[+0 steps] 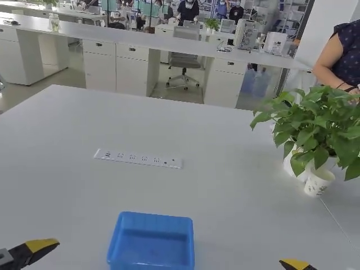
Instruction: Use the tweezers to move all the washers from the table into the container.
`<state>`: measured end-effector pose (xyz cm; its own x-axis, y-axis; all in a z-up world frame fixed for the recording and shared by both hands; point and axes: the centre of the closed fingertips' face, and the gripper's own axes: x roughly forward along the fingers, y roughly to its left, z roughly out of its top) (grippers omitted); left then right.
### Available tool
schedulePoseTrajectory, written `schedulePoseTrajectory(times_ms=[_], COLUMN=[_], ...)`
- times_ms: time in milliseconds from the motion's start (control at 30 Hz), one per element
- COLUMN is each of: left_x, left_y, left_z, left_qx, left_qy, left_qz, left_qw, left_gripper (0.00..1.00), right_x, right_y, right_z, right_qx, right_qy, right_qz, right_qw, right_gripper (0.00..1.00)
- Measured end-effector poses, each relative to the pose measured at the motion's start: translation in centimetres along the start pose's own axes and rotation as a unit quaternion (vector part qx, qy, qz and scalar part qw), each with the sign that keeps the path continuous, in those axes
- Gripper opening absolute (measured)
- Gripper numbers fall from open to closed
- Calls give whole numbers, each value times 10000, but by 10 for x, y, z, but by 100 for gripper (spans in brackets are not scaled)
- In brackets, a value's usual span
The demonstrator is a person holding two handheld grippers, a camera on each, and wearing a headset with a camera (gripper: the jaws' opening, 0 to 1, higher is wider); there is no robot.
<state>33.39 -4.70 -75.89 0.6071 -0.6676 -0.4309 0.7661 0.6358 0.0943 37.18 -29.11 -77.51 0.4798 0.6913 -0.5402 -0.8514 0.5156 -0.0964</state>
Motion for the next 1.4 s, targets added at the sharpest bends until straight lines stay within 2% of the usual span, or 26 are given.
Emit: schedulePoseTrajectory(times_ms=[333, 433, 667, 733, 1167, 1267, 1400], left_x=[3, 5, 11, 13, 29, 32, 34], left_y=[-2, -5, -9, -12, -23, -24, -27], left_z=[0, 1, -2, -4, -17, -22, -30], left_qx=[49, 143, 171, 189, 382, 442, 544], left_qy=[13, -33, 37, 75, 351, 484, 664], left_qz=[-98, -206, -338, -447, -820, -903, -1028], left_qw=[9999, 9997, 9993, 9988, 9953, 9938, 9910], left_gripper=[98, 94, 90, 85, 71, 67, 57], right_x=[5, 10, 24, 29, 53, 58, 65], right_y=[6, 11, 21, 26, 47, 52, 61], right_z=[2, 5, 11, 11, 6, 1, -2], right_qx=[-215, -319, -730, -822, -1194, -1316, -1445], right_qy=[83, 91, 104, 129, 355, 490, 554], right_qz=[159, 289, 568, 682, 1327, 1487, 1704], right_qw=[9996, 9990, 9957, 9942, 9833, 9789, 9731], right_gripper=[96, 93, 83, 81, 69, 65, 59])
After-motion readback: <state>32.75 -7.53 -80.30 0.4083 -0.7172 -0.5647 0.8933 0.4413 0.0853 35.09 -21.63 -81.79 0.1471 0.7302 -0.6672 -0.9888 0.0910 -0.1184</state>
